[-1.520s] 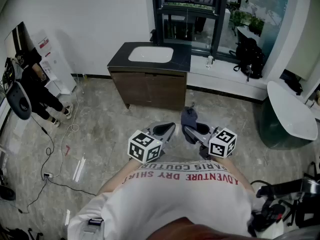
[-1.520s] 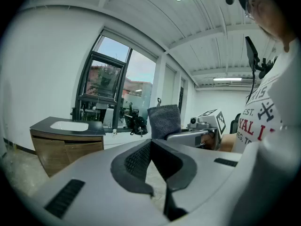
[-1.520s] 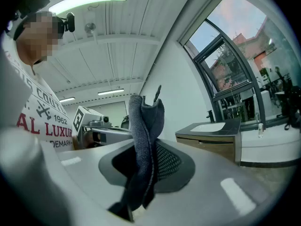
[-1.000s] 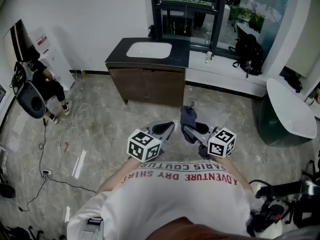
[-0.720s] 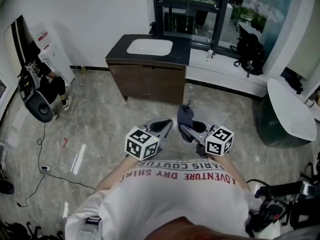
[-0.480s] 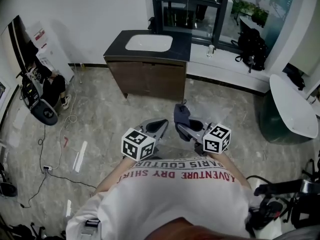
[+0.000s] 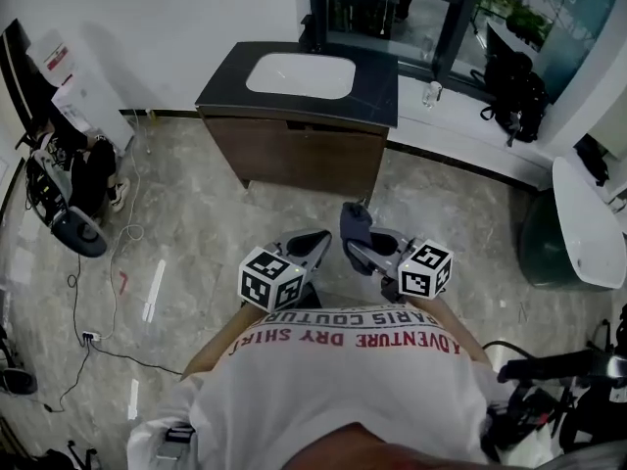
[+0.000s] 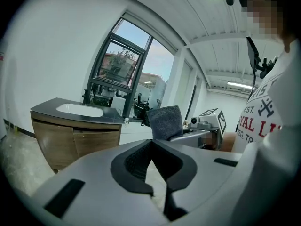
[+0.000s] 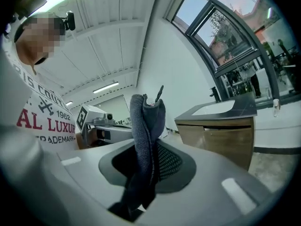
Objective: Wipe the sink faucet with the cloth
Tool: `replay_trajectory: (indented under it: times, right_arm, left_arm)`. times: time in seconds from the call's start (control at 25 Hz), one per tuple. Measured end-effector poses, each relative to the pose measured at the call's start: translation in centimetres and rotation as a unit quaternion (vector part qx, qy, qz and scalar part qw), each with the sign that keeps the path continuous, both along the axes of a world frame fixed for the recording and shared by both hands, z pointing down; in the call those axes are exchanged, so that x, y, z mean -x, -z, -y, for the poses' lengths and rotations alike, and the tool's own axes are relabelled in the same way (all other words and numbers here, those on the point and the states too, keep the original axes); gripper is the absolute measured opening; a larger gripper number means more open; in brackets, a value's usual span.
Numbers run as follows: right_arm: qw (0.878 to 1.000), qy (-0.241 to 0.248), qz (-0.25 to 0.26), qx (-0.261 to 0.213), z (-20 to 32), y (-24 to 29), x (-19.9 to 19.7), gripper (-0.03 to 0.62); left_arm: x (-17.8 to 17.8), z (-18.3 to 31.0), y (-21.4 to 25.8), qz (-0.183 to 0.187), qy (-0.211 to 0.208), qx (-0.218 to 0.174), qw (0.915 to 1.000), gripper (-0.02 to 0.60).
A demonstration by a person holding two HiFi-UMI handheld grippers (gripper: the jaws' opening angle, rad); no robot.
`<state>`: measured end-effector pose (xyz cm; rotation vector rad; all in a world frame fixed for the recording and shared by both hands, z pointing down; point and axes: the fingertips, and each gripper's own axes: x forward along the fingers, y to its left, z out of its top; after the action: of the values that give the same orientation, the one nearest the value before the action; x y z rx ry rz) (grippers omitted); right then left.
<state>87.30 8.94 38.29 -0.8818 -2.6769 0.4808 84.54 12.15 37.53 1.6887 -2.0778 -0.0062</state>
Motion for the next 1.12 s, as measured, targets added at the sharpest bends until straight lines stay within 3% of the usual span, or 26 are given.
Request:
replay_trajectory:
  times: [0.16,0.32,0.48,0.76,1.12]
  right_arm:
    - [1.000,-0.008,0.001,-0.001,1.1,-0.2,12.7,0.067]
    - [1.000,-0.018,0.017,-0.002,2.2,3.0,25.3,0.067]
    - [0.998,-0.027,0.049,-0.011,3.0,6.9,34.3,0.067]
    - [0.998,-0.020,0.043,-0.049,4.2,6.3,40.7,0.067]
    - [0.999,0.017,0.012,-0.032,6.0,2.8,50.5,0.067]
  left_arm:
    - [13.4,0.7,-0.4,-0.007,0.001,0.007,1.0000,0.002]
    - [26.4,1.5,1.8,0.000,-0.002,0.003,1.0000,0.002]
    - [35.6,2.3,4.6,0.022,-0.007,-0.015,0.9996,0.002]
    - [42.8,3.6,4.9,0.026,-0.012,-0.028,0.9992,0.001]
    - [51.5,5.2,1.6,0.005,0.016,-0.009,0.9998,0.002]
